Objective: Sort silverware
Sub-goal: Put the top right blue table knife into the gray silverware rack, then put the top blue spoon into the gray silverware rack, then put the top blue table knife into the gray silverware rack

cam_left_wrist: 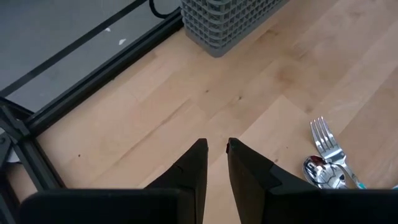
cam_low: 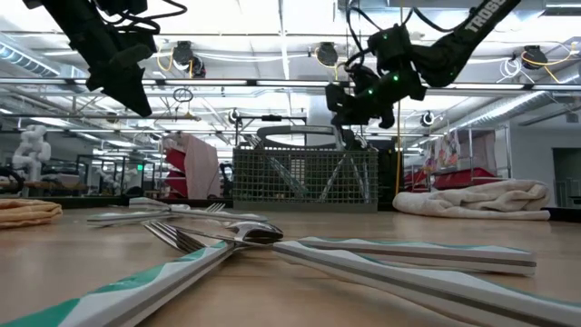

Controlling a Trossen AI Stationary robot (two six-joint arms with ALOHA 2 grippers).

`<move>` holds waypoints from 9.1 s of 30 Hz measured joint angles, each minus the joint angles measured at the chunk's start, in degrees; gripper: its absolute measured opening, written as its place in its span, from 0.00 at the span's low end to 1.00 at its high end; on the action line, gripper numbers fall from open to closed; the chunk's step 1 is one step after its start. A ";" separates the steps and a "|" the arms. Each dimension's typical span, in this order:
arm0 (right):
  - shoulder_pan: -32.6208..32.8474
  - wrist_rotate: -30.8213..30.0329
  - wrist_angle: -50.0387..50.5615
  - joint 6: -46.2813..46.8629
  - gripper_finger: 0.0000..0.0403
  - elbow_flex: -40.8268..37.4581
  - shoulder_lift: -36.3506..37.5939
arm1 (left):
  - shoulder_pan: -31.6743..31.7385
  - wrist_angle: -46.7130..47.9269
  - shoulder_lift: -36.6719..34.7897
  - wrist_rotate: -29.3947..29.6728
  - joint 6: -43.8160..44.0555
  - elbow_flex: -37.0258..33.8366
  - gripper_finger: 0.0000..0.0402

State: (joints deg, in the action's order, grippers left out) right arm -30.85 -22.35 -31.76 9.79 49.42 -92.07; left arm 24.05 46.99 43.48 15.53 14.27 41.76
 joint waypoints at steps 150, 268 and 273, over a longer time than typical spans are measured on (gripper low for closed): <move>9.23 12.17 58.87 13.14 0.38 8.34 44.09 | -4.96 -49.57 69.10 20.04 -126.05 52.94 0.04; 10.78 25.70 61.95 7.62 0.38 8.36 44.04 | -15.85 -20.46 47.18 30.03 -45.78 53.96 0.28; 10.78 25.70 61.95 9.09 0.38 8.36 44.04 | -15.96 11.16 43.18 12.91 -9.95 53.89 0.28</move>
State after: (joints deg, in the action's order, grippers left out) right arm -20.08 3.36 30.20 18.87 57.78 -48.03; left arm 8.10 58.16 86.67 28.44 4.32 95.65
